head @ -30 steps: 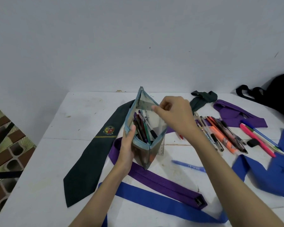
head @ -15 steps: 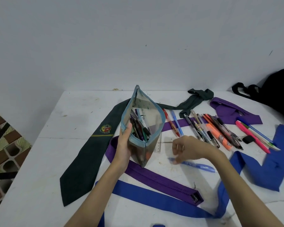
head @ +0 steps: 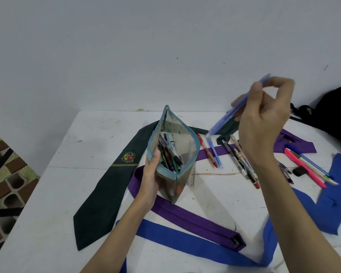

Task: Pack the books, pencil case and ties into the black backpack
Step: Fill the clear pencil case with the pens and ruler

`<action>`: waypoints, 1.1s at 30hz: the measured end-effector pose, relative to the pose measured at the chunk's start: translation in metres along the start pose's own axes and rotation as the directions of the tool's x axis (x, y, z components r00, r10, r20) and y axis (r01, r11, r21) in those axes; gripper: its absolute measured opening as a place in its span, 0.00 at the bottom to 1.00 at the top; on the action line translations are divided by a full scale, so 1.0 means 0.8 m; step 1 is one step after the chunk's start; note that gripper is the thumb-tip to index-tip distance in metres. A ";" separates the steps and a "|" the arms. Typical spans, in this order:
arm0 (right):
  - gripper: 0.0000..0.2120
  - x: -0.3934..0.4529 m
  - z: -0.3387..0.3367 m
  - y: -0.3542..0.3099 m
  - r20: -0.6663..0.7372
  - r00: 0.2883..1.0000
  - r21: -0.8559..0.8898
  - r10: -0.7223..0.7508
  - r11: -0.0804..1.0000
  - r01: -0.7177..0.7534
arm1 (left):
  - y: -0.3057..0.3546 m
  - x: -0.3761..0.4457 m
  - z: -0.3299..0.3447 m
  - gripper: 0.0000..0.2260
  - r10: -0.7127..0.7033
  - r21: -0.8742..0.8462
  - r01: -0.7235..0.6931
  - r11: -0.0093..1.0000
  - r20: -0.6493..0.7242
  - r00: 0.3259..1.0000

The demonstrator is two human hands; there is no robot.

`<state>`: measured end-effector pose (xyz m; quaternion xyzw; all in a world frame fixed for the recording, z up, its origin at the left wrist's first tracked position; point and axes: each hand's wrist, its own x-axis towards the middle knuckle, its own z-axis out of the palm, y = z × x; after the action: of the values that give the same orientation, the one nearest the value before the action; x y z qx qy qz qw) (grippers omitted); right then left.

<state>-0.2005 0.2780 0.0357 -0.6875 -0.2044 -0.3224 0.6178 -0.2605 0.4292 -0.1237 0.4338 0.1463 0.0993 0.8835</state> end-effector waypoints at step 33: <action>0.13 -0.074 0.043 0.125 0.388 0.445 -0.871 0.807 0.479 -0.110 | 0.004 -0.003 0.002 0.27 -0.013 0.003 0.013 1.000 0.028 1.000</action>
<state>-0.1682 0.3033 -0.0780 -0.9653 -0.0744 0.1603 0.1925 -0.2625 0.4292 -0.1198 0.4354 0.1369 0.0873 0.8855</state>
